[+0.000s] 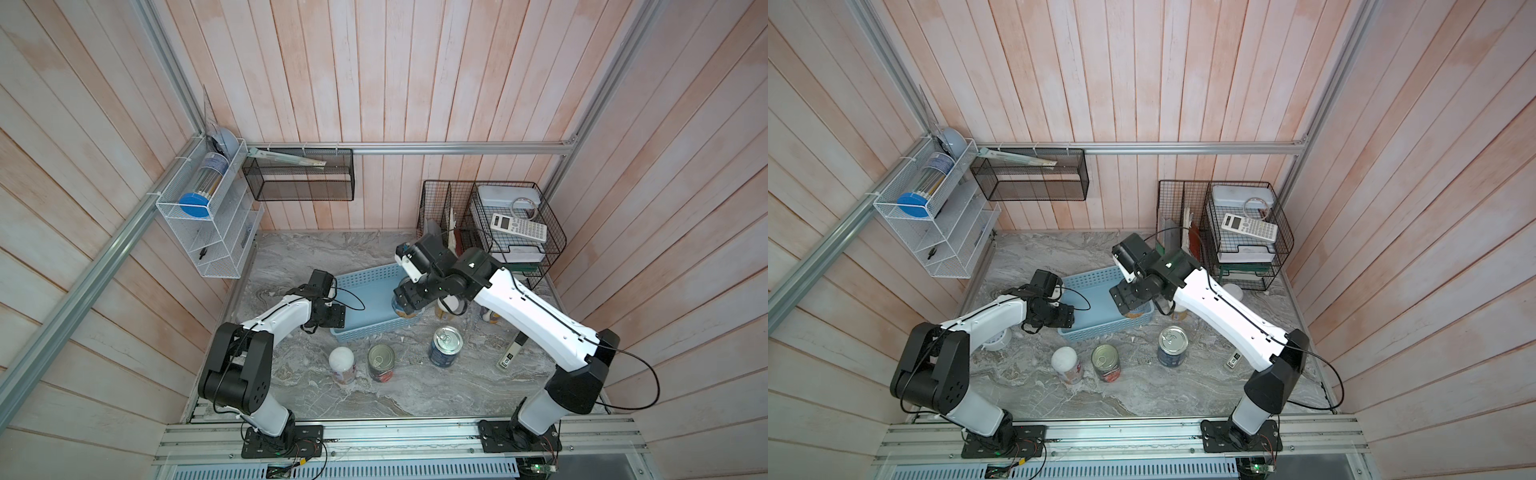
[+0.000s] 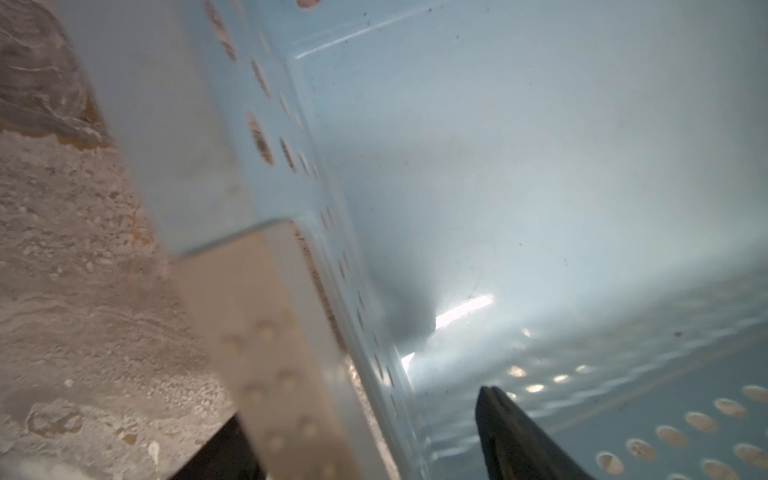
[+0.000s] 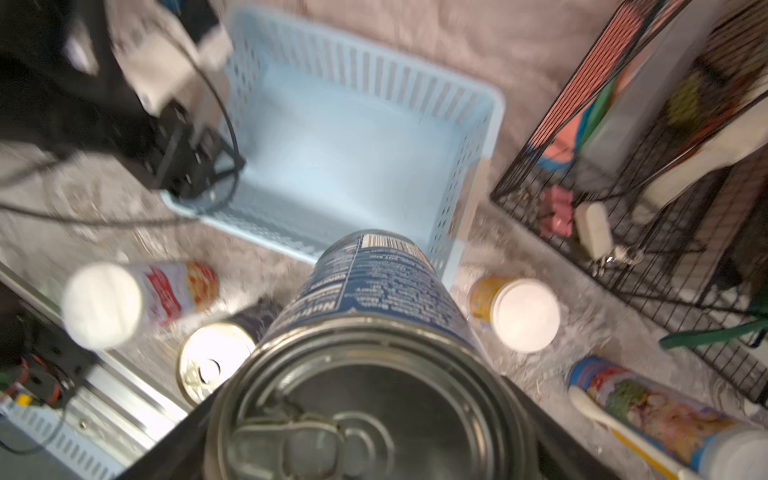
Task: Put the canned food in the basket
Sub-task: Place the canned food in the basket.
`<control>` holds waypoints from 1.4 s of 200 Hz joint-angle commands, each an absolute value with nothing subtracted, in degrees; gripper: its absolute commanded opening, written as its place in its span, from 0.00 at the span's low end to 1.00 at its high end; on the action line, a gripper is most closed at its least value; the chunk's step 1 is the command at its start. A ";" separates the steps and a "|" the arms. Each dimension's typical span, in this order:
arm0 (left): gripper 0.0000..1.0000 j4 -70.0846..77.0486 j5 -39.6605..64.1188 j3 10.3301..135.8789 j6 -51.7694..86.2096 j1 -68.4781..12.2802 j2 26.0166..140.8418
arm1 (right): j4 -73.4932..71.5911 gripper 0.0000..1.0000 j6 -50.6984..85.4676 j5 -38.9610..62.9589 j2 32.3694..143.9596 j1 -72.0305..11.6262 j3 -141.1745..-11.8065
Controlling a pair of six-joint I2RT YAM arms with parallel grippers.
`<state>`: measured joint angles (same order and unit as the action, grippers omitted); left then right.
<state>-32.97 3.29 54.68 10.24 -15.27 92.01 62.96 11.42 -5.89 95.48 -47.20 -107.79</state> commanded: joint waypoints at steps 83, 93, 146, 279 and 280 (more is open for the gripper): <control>0.81 -31.91 4.31 55.98 9.41 -15.00 93.52 | 56.89 0.56 5.19 0.29 123.37 -39.12 -131.38; 0.81 -31.91 4.41 56.00 9.42 -14.95 93.65 | 56.47 0.56 5.02 -0.66 123.86 -39.13 -130.96; 0.81 -31.99 4.48 55.99 9.45 -14.94 93.78 | 54.49 0.59 4.19 -7.01 127.87 -38.96 -130.87; 0.81 -31.95 5.23 55.98 9.33 -14.98 93.96 | 54.24 0.98 6.42 -2.20 130.12 -38.32 -130.88; 0.81 -31.97 5.25 55.98 9.37 -14.96 93.96 | 54.32 0.98 6.38 -1.98 130.01 -38.32 -130.83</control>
<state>-32.97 4.27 54.68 10.07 -15.27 93.38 55.83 6.09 -4.14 133.43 -38.61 -128.31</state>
